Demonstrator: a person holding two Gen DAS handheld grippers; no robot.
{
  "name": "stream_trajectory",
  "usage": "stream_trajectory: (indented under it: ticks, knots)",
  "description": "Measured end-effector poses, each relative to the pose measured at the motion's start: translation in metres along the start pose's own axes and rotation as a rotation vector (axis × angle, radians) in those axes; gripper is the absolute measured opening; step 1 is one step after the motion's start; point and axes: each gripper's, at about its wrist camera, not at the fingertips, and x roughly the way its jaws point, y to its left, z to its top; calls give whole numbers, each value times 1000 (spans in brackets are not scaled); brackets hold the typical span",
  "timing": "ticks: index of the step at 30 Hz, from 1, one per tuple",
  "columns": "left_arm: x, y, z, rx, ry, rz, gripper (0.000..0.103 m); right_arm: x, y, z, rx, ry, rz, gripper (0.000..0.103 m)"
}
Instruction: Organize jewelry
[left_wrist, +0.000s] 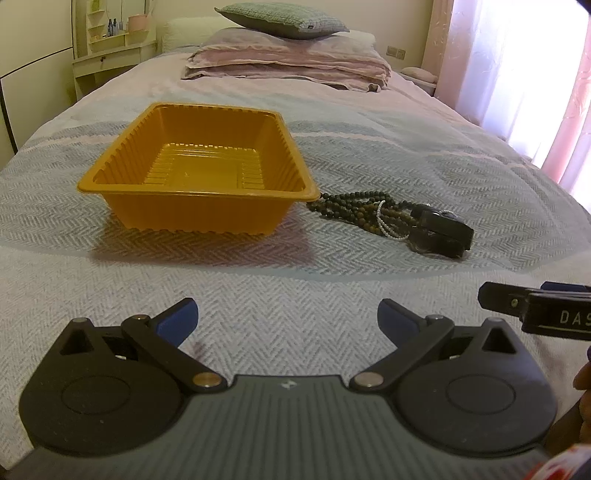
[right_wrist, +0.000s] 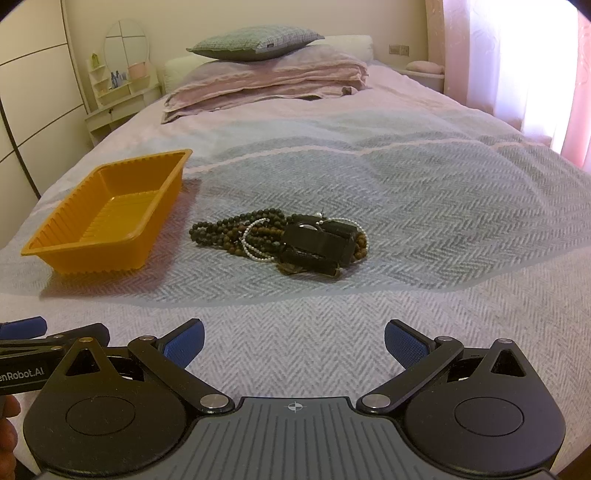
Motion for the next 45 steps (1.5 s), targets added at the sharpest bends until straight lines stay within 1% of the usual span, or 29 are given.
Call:
stream_trajectory:
  ticks: [45]
  knots:
    - [2, -3, -5, -1, 5, -13, 103, 2, -4, -2, 17, 7, -6, 103]
